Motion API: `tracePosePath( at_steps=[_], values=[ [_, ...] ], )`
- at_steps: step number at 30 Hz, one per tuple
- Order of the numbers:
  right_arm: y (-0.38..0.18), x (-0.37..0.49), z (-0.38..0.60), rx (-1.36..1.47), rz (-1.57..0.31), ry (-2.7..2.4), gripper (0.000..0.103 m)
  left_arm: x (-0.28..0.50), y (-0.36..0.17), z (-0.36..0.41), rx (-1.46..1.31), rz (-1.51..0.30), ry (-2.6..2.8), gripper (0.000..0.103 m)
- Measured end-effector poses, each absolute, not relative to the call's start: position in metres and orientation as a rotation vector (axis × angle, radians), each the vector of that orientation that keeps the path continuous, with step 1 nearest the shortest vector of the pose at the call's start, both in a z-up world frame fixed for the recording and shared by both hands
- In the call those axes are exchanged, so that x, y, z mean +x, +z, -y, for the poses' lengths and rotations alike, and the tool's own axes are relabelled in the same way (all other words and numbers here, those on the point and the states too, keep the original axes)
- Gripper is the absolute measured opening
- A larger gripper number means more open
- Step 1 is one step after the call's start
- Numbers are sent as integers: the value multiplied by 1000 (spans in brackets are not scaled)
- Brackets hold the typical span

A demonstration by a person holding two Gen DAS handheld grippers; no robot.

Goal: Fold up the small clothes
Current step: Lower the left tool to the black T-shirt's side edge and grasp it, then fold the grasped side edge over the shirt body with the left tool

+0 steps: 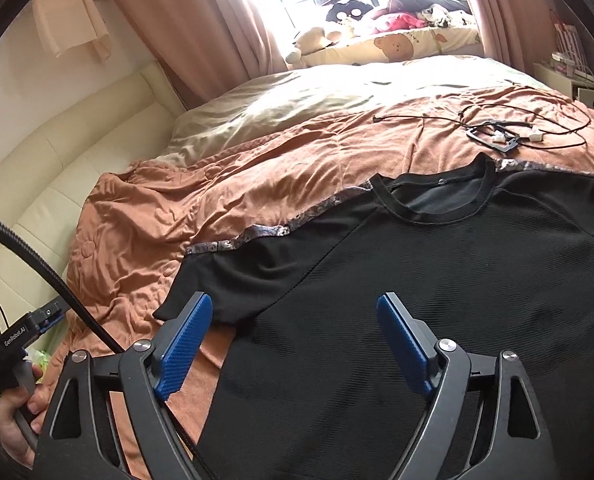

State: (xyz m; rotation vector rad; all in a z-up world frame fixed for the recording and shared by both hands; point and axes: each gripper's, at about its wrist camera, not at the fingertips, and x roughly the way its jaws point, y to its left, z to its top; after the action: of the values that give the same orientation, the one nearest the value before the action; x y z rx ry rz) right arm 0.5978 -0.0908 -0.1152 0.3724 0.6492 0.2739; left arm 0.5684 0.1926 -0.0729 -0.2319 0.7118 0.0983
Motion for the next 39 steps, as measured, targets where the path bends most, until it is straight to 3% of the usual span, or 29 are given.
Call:
tracePosePath(
  at_steps=[6,11,17,23,27,29,30,33,39],
  values=[
    [-140,643,76,409,-683,308,66,611,-107,-210,-248,-780,115,80],
    [-172,688,65,503,-758,380,43,646,-149,-223,-252,-873,89,79],
    [-215,739,55,580,-859,416,23,673,-193,-248,-275,-972,135,77],
    [-246,761,48,622,-911,458,12,693,-223,-264,-336,-1022,140,76],
    [-253,770,50,663,-916,483,12,700,-231,-263,-343,-1040,168,67],
    [-258,773,53,685,-930,486,11,702,-230,-257,-339,-1050,150,42],
    [-261,775,54,696,-936,491,11,702,-229,-253,-340,-1061,129,24],
    [-261,773,55,712,-938,501,9,702,-221,-238,-303,-1066,85,12],
    [-245,763,63,727,-905,514,9,693,-170,-207,-276,-967,19,12]
  ],
)
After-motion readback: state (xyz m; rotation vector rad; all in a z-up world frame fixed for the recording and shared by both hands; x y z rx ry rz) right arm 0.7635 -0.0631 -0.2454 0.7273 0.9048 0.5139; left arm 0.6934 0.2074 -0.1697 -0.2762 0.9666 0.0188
